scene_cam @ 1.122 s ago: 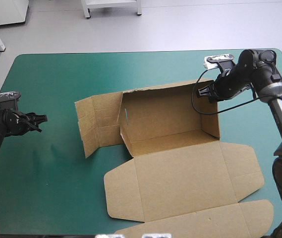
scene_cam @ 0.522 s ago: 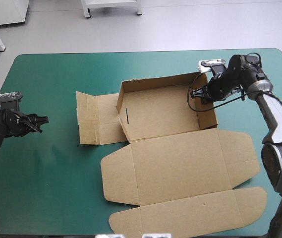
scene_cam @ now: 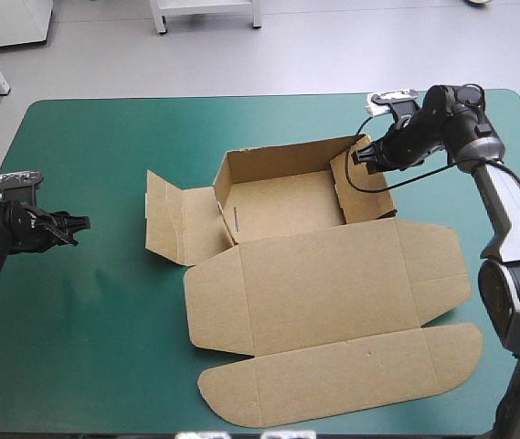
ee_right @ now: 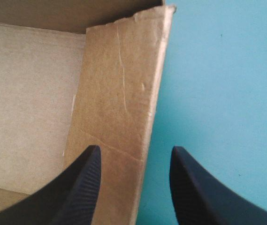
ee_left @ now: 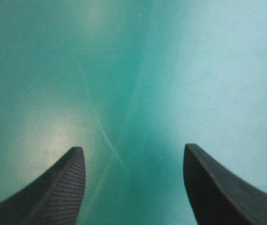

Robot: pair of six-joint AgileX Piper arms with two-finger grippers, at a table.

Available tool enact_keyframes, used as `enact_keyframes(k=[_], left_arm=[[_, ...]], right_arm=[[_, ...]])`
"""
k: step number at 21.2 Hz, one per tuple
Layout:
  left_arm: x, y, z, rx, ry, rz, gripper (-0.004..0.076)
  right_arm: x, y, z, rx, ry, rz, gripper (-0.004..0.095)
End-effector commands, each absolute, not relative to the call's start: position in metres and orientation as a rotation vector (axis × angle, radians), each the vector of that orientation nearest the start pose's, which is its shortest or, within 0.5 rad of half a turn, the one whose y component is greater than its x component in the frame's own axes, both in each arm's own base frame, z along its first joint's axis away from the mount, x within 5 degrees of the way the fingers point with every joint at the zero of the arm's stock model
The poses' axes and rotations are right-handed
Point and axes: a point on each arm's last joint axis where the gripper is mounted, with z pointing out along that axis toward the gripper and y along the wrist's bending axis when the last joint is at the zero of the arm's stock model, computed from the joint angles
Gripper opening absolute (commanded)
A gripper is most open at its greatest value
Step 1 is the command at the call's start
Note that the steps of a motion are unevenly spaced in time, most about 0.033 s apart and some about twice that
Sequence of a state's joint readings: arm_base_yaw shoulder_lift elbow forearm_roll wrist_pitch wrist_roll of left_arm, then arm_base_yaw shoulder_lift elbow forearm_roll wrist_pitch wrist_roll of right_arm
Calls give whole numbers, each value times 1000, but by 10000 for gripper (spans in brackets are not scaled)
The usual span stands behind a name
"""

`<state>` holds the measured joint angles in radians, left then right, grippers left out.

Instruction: Fold the box

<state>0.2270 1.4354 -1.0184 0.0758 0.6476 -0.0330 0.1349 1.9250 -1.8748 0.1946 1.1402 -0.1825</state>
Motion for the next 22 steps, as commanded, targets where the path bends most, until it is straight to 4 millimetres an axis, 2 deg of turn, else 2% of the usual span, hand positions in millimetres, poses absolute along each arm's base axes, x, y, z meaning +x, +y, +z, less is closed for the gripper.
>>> enact_keyframes(k=[1,6,8,10,12,15,17,18,19,22], left_arm=[[286,71,294,-266,2436,162,438],[286,71,294,-266,2436,162,438],[286,71,294,-264,2436,161,438],[286,71,294,-255,2438,165,438],[286,71,294,-253,2439,165,438],[286,71,294,-253,2440,165,438],[287,70,294,-256,2435,156,438],[287,70,294,-257,2437,154,438],[287,70,294,-257,2437,154,438],[286,69,294,-258,2442,153,438]], right_arm=[[400,70,385,-393,2498,207,443],[376,66,415,-390,2463,137,442],[356,76,430,-429,2439,73,441],[335,99,438,-467,2413,18,441],[333,106,437,-426,2413,-52,442],[344,107,430,-421,2393,-81,476],[357,108,419,-442,2392,-148,595],[368,109,407,-454,2411,-186,700],[376,112,395,-462,2437,-199,748],[396,113,365,-414,2519,-203,752]])
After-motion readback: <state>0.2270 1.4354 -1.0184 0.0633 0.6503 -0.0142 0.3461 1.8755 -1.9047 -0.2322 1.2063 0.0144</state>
